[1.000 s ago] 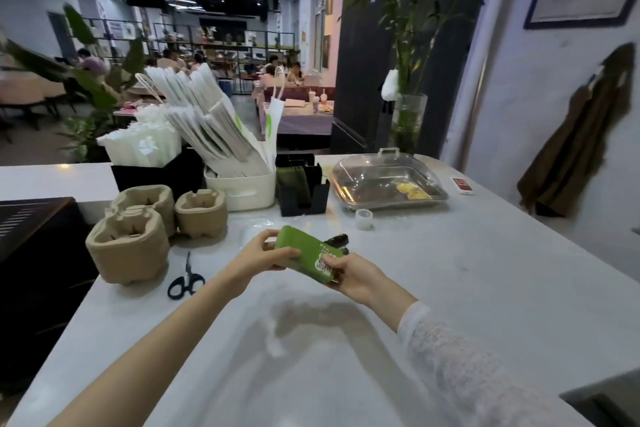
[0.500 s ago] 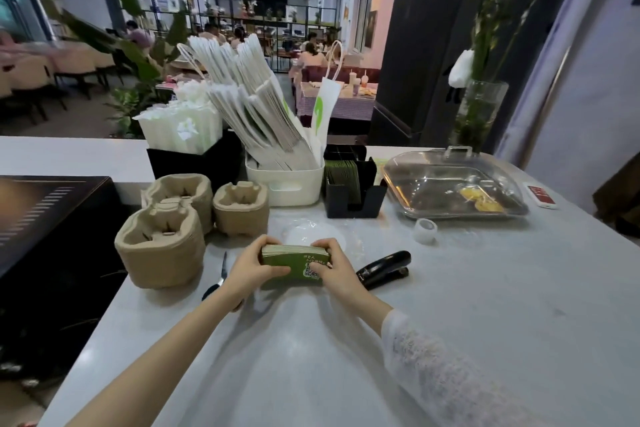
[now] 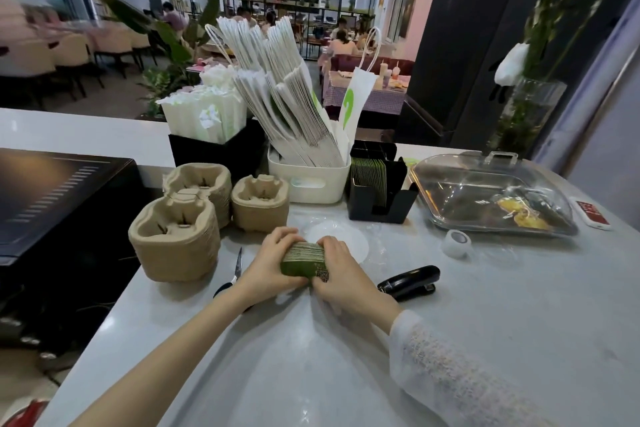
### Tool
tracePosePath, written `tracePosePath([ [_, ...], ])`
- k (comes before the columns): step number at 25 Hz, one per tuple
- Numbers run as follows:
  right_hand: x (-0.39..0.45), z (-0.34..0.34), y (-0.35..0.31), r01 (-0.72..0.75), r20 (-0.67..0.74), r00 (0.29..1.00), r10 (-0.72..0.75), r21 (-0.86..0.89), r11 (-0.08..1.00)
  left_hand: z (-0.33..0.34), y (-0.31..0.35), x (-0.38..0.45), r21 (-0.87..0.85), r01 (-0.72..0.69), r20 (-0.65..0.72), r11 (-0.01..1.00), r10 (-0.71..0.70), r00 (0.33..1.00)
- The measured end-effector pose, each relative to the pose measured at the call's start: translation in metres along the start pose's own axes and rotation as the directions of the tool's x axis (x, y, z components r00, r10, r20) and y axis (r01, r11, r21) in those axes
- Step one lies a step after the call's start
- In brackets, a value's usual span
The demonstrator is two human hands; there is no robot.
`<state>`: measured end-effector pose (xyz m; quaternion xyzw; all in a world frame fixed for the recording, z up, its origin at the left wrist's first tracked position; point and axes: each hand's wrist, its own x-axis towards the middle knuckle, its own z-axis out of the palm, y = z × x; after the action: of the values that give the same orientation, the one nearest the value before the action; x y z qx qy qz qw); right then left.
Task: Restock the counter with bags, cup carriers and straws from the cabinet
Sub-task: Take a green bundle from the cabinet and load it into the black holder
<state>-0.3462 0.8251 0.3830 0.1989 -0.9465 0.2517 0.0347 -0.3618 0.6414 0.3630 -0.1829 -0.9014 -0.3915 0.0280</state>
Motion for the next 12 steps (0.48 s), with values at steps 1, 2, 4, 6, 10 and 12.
tracePosePath([
  [1,0.000,-0.002,0.000,0.032,0.029,0.999,-0.031,-0.036,0.999,-0.001,0.001,0.001,0.039,-0.020,0.016,0.999,0.020,1.000],
  [2,0.000,-0.004,0.001,0.053,0.046,0.998,-0.050,-0.051,0.997,-0.002,0.002,0.003,0.061,-0.037,0.022,0.997,0.036,0.999],
  [4,0.002,-0.006,0.002,0.044,0.070,0.997,-0.043,-0.019,0.999,-0.003,0.004,0.005,0.064,-0.056,0.014,0.996,0.055,0.998],
  [6,0.007,-0.009,0.003,0.007,0.096,0.995,-0.009,0.024,1.000,-0.007,0.004,0.008,0.067,-0.059,0.001,0.996,0.059,0.998],
  [10,0.018,-0.025,0.008,-0.067,0.068,0.996,0.055,0.196,0.978,-0.020,0.017,0.018,0.039,-0.037,-0.002,0.999,0.037,0.999],
  [12,0.024,-0.041,0.011,-0.095,0.015,0.995,0.095,0.330,0.939,-0.029,0.027,0.027,-0.026,-0.007,-0.052,1.000,0.006,0.999],
])
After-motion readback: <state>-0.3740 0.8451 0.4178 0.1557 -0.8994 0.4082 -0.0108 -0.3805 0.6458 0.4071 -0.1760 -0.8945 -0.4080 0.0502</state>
